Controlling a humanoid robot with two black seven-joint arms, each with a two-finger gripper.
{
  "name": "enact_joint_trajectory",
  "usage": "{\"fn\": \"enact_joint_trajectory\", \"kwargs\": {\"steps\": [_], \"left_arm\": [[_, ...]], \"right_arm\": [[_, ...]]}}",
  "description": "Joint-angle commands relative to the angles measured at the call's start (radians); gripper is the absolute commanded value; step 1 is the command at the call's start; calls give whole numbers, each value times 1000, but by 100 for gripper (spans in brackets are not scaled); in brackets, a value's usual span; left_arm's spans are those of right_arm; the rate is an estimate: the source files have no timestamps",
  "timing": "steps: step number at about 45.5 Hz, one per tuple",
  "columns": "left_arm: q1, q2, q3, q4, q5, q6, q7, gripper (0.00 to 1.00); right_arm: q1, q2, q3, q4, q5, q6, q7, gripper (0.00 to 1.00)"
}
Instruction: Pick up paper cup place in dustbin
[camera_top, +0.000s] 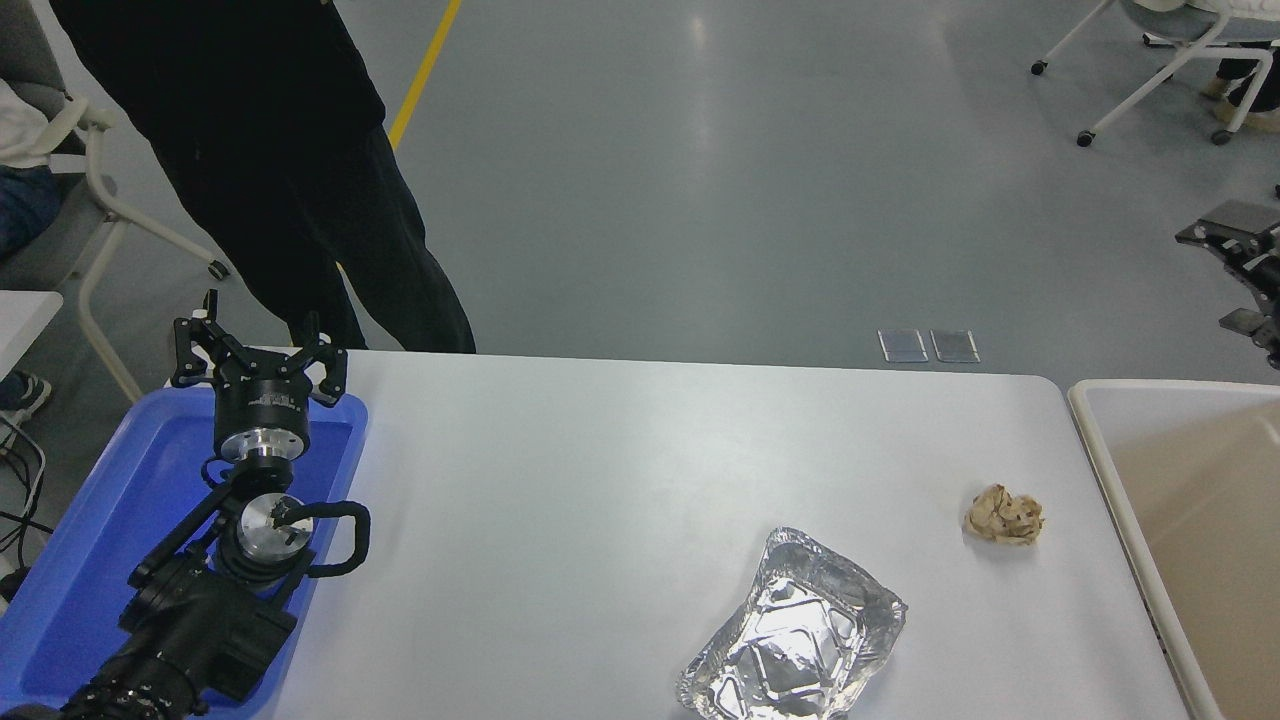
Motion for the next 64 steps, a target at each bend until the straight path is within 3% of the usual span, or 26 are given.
{"fn": "enact_joint_trajectory", "kwargs": {"steps": [1,12,20,22,27,31,40,47,64], "left_arm": [[0,0,0,1,1,0,0,99],[0,1,0,-1,1,0,0,99],[0,0,0,-1,1,0,0,99],[0,0,0,-1,1,0,0,99],[0,0,0,-1,1,0,0,99],[0,0,0,-1,1,0,0,99],[0,0,0,-1,1,0,-2,99],[0,0,0,-1,-1,0,0,99],[0,1,0,1,-1,0,0,99]], "right_arm": [[181,-6,-210,57,-21,35,0,100],[500,16,-546,158,-61,91,11,100],[733,152,-770,206,-51,94,11,100],[823,238,-883,224,-46,107,13,100],[934,347,-988,284,-44,175,45,100],[979,408,-1009,321,-23,253,73,100],[1051,527,-1009,390,89,310,74,100],[1074,606,-1005,434,98,365,77,100],[1172,634,-986,442,101,670,96,100]]}}
